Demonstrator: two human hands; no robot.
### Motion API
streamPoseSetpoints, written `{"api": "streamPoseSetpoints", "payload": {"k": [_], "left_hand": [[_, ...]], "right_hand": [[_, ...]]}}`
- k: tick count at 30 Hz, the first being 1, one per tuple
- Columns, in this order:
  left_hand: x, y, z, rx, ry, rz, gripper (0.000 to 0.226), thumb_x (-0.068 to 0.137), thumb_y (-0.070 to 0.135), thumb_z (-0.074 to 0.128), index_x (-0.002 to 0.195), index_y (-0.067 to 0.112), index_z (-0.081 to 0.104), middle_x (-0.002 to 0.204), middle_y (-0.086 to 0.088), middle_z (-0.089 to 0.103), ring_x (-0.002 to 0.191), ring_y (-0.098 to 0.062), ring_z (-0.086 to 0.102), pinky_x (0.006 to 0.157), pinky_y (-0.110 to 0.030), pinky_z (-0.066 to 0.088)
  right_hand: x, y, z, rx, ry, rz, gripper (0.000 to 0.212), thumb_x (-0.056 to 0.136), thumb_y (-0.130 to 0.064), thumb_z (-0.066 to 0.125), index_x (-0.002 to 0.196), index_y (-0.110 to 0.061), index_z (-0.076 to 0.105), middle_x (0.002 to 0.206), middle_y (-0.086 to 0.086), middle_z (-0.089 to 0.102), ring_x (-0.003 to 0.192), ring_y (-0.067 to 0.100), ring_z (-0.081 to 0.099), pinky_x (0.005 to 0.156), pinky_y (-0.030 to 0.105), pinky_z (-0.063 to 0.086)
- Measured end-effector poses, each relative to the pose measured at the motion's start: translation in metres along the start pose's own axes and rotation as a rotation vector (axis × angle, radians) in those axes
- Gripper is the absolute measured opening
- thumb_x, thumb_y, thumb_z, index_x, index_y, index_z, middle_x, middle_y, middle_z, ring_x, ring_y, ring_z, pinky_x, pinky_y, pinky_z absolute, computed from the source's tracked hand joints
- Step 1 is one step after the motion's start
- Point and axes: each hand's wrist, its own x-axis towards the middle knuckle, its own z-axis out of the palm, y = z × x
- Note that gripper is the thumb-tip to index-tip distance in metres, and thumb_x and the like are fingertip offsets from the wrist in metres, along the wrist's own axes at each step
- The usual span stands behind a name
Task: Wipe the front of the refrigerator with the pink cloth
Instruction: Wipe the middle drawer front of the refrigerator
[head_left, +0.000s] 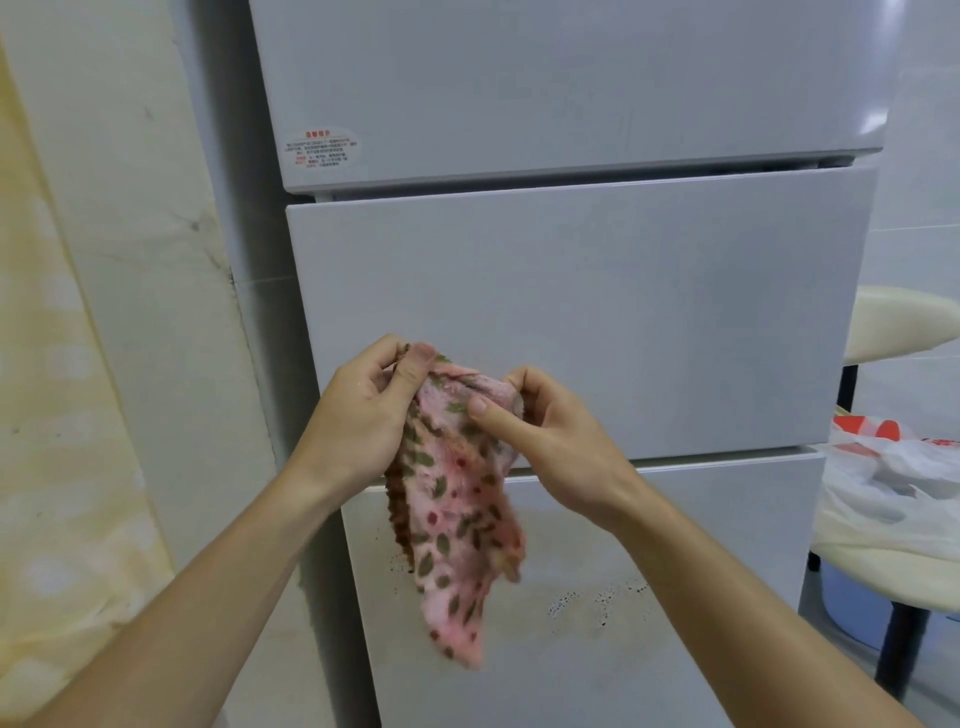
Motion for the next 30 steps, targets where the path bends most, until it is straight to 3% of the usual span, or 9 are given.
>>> {"api": "streamPoseSetpoints", "payload": {"k": [3,8,10,12,17,20,23,27,30], "left_hand": [[0.002,0.004,-0.001,0.002,-0.027,0.011,0.051,0.093,0.054,0.056,0.089,0.003,0.055,0.076,-0.011,0.057,0.068,-0.017,0.056,0.064,-0.031,0.046],[0.007,0.005,-0.012,0.0,-0.108,-0.047,0.041,0.079,0.053,0.074,0.101,0.018,0.066,0.088,-0.003,0.074,0.083,-0.015,0.072,0.075,-0.031,0.058],[0.004,0.008,-0.014,0.072,-0.175,-0.049,0.03,0.077,0.052,0.077,0.094,0.028,0.071,0.075,0.0,0.062,0.071,-0.013,0.063,0.068,-0.025,0.052],[0.001,0.011,-0.012,0.114,-0.23,-0.018,0.022,0.084,0.043,0.076,0.08,0.022,0.071,0.067,0.0,0.054,0.064,-0.014,0.057,0.063,-0.029,0.048],[0.003,0.009,-0.013,0.013,-0.177,0.01,0.024,0.103,0.015,0.062,0.079,0.01,0.062,0.075,0.002,0.068,0.078,-0.013,0.068,0.084,-0.026,0.055],[0.008,0.011,-0.009,-0.146,-0.086,-0.082,0.03,0.107,0.012,0.051,0.077,0.016,0.053,0.067,0.005,0.058,0.063,-0.011,0.057,0.065,-0.023,0.05],[0.013,0.013,-0.01,-0.231,0.027,-0.121,0.03,0.106,0.023,0.053,0.076,0.022,0.051,0.069,0.006,0.05,0.066,-0.012,0.047,0.067,-0.03,0.04],[0.016,0.012,-0.013,-0.021,0.046,-0.074,0.031,0.111,0.034,0.046,0.091,0.011,0.051,0.074,0.0,0.049,0.07,-0.016,0.047,0.072,-0.033,0.041],[0.016,0.01,-0.018,0.205,0.062,0.03,0.039,0.111,0.04,0.044,0.103,0.003,0.051,0.078,-0.004,0.048,0.07,-0.014,0.047,0.069,-0.028,0.041]], "right_hand": [[0.0,-0.007,-0.004,0.065,0.063,-0.015,0.023,0.096,-0.023,0.075,0.1,-0.014,0.054,0.09,0.009,0.077,0.086,0.022,0.076,0.078,0.039,0.062],[0.007,-0.012,-0.009,0.202,0.199,-0.132,0.017,0.094,-0.015,0.076,0.11,-0.012,0.068,0.082,0.005,0.073,0.085,0.01,0.072,0.081,0.022,0.056],[0.01,-0.015,-0.009,0.262,0.23,-0.184,0.014,0.095,-0.011,0.075,0.108,-0.013,0.07,0.083,0.002,0.074,0.087,0.011,0.071,0.083,0.023,0.057],[0.012,-0.019,-0.01,0.29,0.23,-0.214,0.014,0.095,-0.008,0.074,0.106,-0.015,0.071,0.084,-0.002,0.074,0.086,0.01,0.07,0.08,0.021,0.056],[0.013,-0.022,-0.016,0.221,0.187,-0.205,0.016,0.096,-0.012,0.074,0.11,-0.018,0.07,0.087,0.008,0.065,0.084,0.013,0.066,0.078,0.021,0.052],[0.015,-0.02,-0.023,0.022,0.11,-0.173,0.026,0.095,-0.025,0.077,0.119,-0.02,0.069,0.077,0.015,0.051,0.078,0.02,0.058,0.073,0.025,0.049],[0.011,-0.019,-0.029,-0.085,-0.058,-0.021,0.042,0.085,-0.043,0.083,0.121,-0.024,0.073,0.084,0.028,0.068,0.084,0.024,0.07,0.08,0.034,0.054],[0.004,-0.016,-0.032,-0.323,-0.315,0.163,0.053,0.077,-0.046,0.086,0.092,0.002,0.07,0.08,0.009,0.069,0.074,0.027,0.065,0.073,0.038,0.048],[0.002,-0.007,-0.03,-0.181,-0.313,0.181,0.067,0.077,-0.041,0.088,0.097,0.017,0.062,0.097,0.028,0.074,0.091,0.03,0.074,0.094,0.048,0.058]]}}
